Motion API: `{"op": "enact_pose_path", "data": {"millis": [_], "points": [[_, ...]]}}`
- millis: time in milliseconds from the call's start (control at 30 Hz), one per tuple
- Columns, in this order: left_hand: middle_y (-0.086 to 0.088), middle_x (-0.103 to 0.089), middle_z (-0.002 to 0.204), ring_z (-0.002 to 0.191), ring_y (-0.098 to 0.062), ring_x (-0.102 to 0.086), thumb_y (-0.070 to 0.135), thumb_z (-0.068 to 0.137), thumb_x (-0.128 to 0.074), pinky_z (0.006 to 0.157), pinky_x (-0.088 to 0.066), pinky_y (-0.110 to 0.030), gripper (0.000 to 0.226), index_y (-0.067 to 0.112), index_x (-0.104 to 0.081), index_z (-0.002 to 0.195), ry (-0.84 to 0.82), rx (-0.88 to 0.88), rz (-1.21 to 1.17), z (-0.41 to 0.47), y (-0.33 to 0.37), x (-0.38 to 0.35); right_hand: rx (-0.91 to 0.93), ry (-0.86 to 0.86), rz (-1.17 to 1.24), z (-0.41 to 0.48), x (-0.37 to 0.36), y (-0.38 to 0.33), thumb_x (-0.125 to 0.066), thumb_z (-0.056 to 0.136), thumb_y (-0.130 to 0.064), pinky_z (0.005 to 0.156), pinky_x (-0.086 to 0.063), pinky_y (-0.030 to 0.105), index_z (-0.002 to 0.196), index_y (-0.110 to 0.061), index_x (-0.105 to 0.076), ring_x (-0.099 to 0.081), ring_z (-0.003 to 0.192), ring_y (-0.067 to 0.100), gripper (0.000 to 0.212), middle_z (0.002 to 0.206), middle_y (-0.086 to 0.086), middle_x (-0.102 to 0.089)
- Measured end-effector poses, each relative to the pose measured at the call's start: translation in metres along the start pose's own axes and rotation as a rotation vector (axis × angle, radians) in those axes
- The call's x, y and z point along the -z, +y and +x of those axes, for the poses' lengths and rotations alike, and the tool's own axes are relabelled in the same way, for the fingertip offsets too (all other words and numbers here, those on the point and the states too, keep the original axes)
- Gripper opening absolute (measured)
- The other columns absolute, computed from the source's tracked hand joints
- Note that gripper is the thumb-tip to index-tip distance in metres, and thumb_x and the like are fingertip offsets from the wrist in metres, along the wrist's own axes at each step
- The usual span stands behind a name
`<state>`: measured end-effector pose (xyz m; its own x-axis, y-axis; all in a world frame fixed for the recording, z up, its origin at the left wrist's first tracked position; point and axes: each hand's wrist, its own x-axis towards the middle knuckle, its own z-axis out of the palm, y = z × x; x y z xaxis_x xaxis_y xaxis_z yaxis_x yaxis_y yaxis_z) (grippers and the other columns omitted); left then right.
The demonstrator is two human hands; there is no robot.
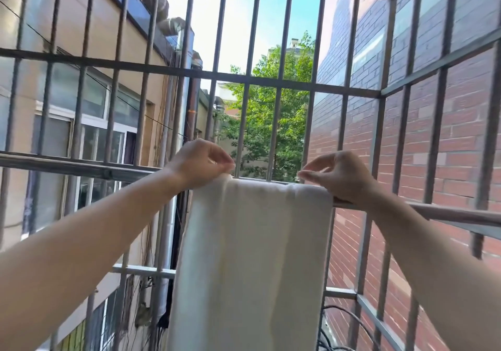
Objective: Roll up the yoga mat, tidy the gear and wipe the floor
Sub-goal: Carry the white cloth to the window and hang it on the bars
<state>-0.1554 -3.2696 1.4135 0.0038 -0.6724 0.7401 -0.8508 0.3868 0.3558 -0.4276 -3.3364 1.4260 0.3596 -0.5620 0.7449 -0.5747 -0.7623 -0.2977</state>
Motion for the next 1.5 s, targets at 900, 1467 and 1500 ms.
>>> {"op": "enact_pose_path", "data": {"millis": [900, 1467, 1500], "points": [[0.01, -0.062, 0.074, 0.073, -0.007, -0.06, 0.02, 0.085, -0.065, 0.072, -0.051, -0.03, 0.004, 0.023, -0.064, 0.084, -0.014, -0.008, 0.175, -0.031, -0.04, 0.041, 0.034, 0.008, 0.029, -0.033, -0.014, -0.023, -0.081, 0.066, -0.035, 0.049, -0.041, 0.007, 0.076, -0.024, -0.075, -0.057, 0.053, -0.007, 0.016, 0.065, -0.008, -0.068], [0.0, -0.067, 0.099, 0.092, -0.026, -0.061, 0.053, 0.094, -0.027, 0.063, -0.036, -0.032, 0.039, 0.028, -0.055, 0.101, -0.018, -0.286, 0.455, -0.015, 0.058, -0.076, -0.038, 0.153, -0.171, -0.042, 0.004, -0.012, -0.069, 0.08, -0.025, 0.062, -0.042, 0.017, 0.081, -0.016, -0.076, -0.063, 0.069, 0.01, 0.012, 0.078, -0.001, -0.073], [0.0, -0.067, 0.097, 0.091, -0.026, -0.061, 0.054, 0.094, -0.026, 0.061, -0.033, -0.032, 0.039, 0.027, -0.054, 0.096, 0.006, -0.304, 0.459, -0.014, 0.056, -0.077, -0.045, 0.159, -0.179, -0.043, 0.008, -0.008, -0.069, 0.081, -0.025, 0.064, -0.044, 0.017, 0.083, -0.015, -0.076, -0.063, 0.07, 0.01, 0.012, 0.08, 0.0, -0.073]]}}
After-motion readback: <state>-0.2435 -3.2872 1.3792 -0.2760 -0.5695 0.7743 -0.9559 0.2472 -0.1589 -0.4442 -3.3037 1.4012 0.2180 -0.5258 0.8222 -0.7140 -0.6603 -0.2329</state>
